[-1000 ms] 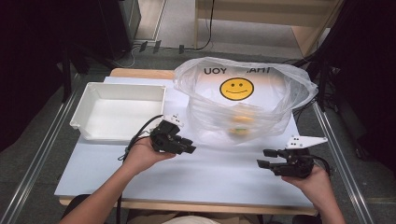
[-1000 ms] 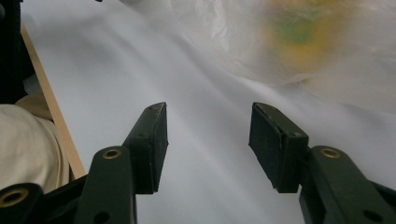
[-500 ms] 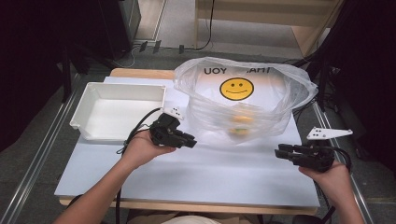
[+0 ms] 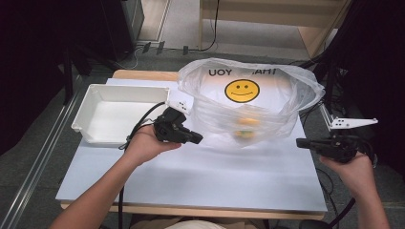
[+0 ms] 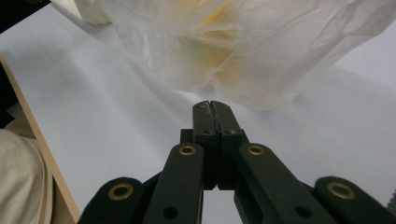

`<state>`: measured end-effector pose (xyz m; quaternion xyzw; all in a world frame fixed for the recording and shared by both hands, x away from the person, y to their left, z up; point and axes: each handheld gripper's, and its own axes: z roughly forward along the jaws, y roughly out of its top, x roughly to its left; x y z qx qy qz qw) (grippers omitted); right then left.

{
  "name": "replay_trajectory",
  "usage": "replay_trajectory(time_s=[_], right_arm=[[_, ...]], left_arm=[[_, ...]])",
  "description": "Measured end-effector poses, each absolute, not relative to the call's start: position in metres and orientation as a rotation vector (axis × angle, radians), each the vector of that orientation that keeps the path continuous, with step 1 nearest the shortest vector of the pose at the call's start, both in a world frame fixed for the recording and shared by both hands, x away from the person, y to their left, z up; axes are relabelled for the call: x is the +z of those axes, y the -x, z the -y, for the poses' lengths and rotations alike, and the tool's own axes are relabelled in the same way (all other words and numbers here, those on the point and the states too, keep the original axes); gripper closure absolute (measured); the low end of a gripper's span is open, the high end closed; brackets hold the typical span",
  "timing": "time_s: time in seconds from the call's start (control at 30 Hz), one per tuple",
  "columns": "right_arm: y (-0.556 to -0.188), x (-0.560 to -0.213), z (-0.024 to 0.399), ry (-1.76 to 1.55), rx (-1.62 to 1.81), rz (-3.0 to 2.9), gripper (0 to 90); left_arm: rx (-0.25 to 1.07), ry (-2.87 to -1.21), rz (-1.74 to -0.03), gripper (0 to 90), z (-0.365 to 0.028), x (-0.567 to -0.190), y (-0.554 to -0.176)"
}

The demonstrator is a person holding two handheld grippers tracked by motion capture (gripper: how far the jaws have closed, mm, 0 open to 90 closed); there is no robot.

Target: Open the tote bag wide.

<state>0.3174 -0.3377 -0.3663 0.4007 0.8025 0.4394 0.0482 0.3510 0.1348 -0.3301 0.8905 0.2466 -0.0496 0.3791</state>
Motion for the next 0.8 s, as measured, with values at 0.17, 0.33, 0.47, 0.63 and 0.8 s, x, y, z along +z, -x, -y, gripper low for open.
replay_trajectory(time_s=[0.17, 0.33, 0.47, 0.63, 0.8], right_arm=[[-0.323, -0.357, 0.346, -1.205, 1.313, -2.443, 90.0], [-0.327, -0.343, 0.355, -1.190, 1.312, -2.433, 90.0], [-0.334, -0.325, 0.363, -1.181, 1.316, -2.431, 90.0], [-0.339, -0.309, 0.368, -1.164, 1.329, -2.423, 90.0], [-0.341, -0.286, 0.372, -1.144, 1.355, -2.408, 90.0]], left_arm=[[-0.121, -2.265, -0.611, 87.8, -0.132, -0.321, -0.354], [-0.126, -2.265, -0.603, 87.9, -0.130, -0.310, -0.358], [-0.117, -2.273, -0.605, 88.1, -0.128, -0.300, -0.363], [-0.098, -2.275, -0.597, 88.0, -0.124, -0.286, -0.368], [-0.072, -2.289, -0.590, 87.8, -0.119, -0.269, -0.375]])
